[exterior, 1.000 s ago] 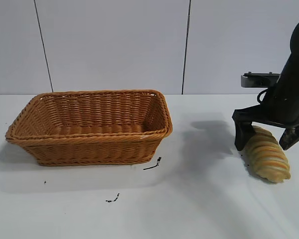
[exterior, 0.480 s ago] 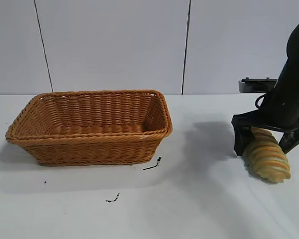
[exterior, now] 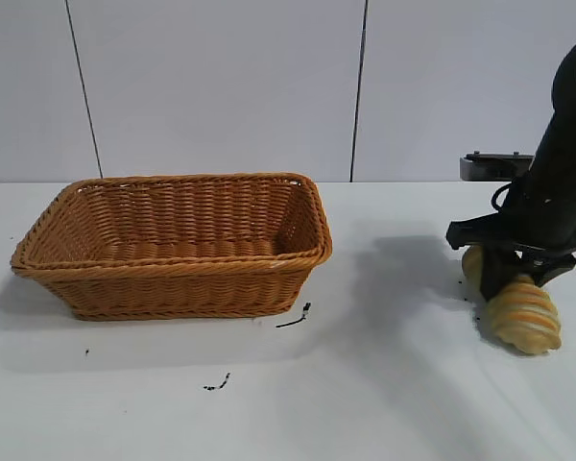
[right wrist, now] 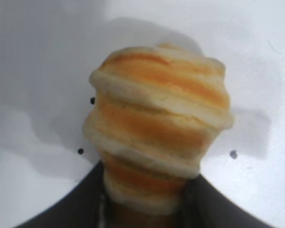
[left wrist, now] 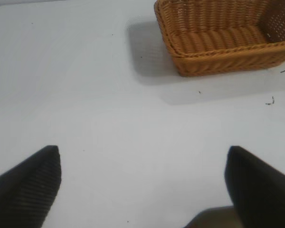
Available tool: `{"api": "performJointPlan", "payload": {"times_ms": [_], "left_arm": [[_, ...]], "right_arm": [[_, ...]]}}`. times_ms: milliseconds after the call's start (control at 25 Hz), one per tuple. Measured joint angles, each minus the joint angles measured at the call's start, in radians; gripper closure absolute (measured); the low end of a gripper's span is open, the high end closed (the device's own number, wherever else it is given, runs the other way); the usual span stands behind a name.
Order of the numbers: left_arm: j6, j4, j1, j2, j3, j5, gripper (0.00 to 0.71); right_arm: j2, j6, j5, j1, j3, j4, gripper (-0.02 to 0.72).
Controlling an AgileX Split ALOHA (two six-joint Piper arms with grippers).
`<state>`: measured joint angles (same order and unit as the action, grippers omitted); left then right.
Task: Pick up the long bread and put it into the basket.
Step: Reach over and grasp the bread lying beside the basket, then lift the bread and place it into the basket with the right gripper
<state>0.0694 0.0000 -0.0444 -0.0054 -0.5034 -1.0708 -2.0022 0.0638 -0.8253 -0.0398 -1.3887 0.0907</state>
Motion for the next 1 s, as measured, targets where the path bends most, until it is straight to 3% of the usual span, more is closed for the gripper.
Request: {"api": "performJointPlan", "payload": {"times_ms": [200,360,680,1000], "left_arm": [[0.000,0.000,0.000,0.000,0.000,0.000,0.014],[0.000,0.000,0.000,0.000,0.000,0.000,0.014],[0.000,0.000,0.000,0.000,0.000,0.000,0.014],[0.000,0.000,0.000,0.000,0.000,0.000,0.014]], "right_arm": [[0.045,0.000,-0.191,0.000,-0.193,0.000,0.517],[0.045,0.000,-0.281,0.000,-0.322,-0.001,0.517],[-0.026,0.001,-0.386,-0.026,-0.551,-0.018,0.517],[-0.155,0.040,-0.386,-0.252,-0.765,-0.098,0.527]]}}
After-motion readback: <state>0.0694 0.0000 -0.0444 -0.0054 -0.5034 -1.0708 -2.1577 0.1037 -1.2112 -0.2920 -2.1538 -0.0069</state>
